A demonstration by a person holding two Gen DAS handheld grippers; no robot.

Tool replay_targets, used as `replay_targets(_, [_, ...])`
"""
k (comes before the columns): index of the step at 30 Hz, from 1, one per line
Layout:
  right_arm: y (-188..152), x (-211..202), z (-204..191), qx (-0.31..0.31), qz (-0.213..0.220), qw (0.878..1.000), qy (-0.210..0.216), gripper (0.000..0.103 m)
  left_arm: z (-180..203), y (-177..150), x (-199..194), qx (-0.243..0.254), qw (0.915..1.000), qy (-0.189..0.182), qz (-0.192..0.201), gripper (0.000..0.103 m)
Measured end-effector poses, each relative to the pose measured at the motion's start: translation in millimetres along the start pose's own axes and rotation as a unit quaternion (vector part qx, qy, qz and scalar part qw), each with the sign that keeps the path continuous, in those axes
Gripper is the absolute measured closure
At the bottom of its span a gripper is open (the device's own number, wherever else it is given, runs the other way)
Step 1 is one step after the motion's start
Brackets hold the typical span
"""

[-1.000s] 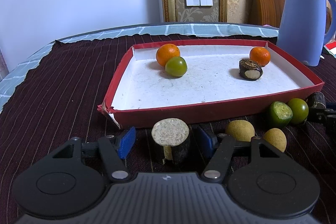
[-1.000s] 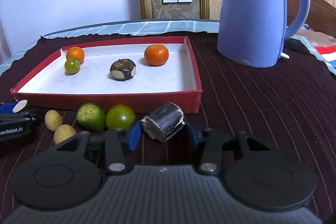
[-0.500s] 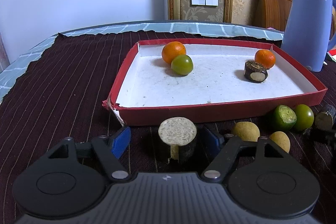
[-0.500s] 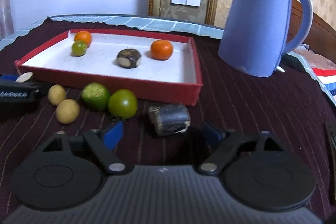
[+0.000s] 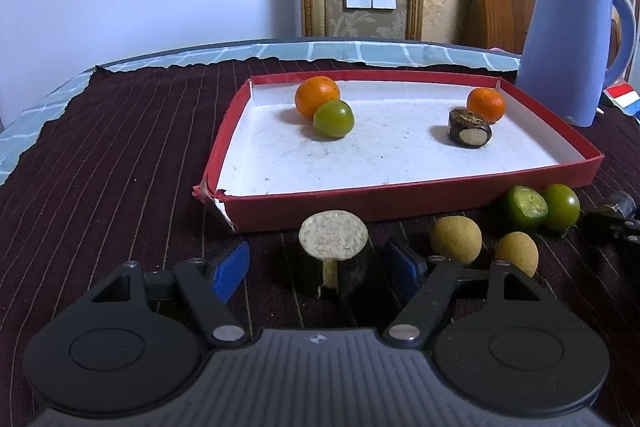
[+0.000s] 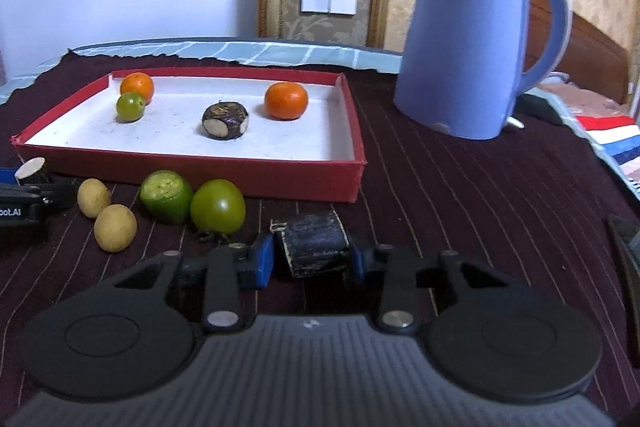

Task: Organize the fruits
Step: 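Close the left gripper on the pale round slice while the right closes on the dark cylinder, then lift and carry the pale slice over the tray with the left gripper while the right carries the dark cylinder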

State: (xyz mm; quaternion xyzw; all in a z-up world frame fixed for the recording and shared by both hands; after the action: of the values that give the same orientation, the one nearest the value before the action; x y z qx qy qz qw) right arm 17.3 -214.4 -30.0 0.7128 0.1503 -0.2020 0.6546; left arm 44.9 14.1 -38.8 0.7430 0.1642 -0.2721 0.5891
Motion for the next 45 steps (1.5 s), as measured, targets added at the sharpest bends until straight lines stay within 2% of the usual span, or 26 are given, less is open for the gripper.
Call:
replay_targets(2, [-2.3, -3.1, -1.1, 0.002, 0.005, 1.000, -0.003, 0.068, 0.3, 1.9, 2.1, -0.003, 1.0000, 0.003, 0.000, 0.032])
replay_targets(6, [-4.3, -7.1, 0.6, 0.014, 0.009, 1.000, 0.005, 0.068, -2.7, 4.9, 5.3, -0.018, 0.9998, 0.009, 0.002, 0.045])
replay_targets(8, [-5.2, -8.8, 0.9, 0.019, 0.011, 1.000, 0.007, 0.068, -2.3, 4.4, 4.2, -0.021, 0.9996, 0.017, 0.004, 0.057])
replay_targets(9, [-5.2, -9.5, 0.4, 0.020, 0.012, 1.000, 0.008, 0.068, -1.4, 3.8, 2.5, -0.019, 0.9997, 0.009, 0.008, 0.067])
replay_targets(10, [-5.5, -10.8, 0.6, 0.022, 0.014, 1.000, 0.009, 0.068, -0.1, 3.4, 1.0, -0.017, 0.9998, 0.004, 0.011, 0.070])
replay_targets(23, [-6.6, -14.5, 1.1, 0.028, 0.016, 0.999, 0.010, 0.068, 4.6, 4.6, -3.0, -0.007, 0.9999, 0.010, 0.008, 0.070])
replay_targets(29, [-2.0, -27.2, -0.6, 0.031, 0.034, 0.999, 0.013, 0.068, 5.4, 6.2, -9.0, -0.007, 0.9999, 0.011, 0.007, 0.070])
replay_targets(38, [3.8, -42.2, -25.3, 0.021, 0.056, 0.997, 0.042, 0.068, 11.7, 14.5, -25.8, 0.003, 0.9995, 0.011, 0.029, 0.070])
replay_targets(45, [8.6, -38.6, -40.8, 0.012, 0.058, 0.997, 0.050, 0.068, 15.3, 25.5, -22.8, 0.011, 0.9994, 0.019, 0.028, 0.070])
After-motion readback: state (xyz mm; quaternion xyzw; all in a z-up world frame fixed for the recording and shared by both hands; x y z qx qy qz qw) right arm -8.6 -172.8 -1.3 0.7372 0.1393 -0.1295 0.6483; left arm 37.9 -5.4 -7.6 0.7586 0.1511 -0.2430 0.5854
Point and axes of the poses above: each gripper's, at about its wrist camera, not at the fingertips, and x roughly the way its jaws point, z to its right, y to its top, the point moved 1 cm from there along x, roughly the way its jaws point, and after that the axes turned 9 degrees about x, right-handed, at the moved point
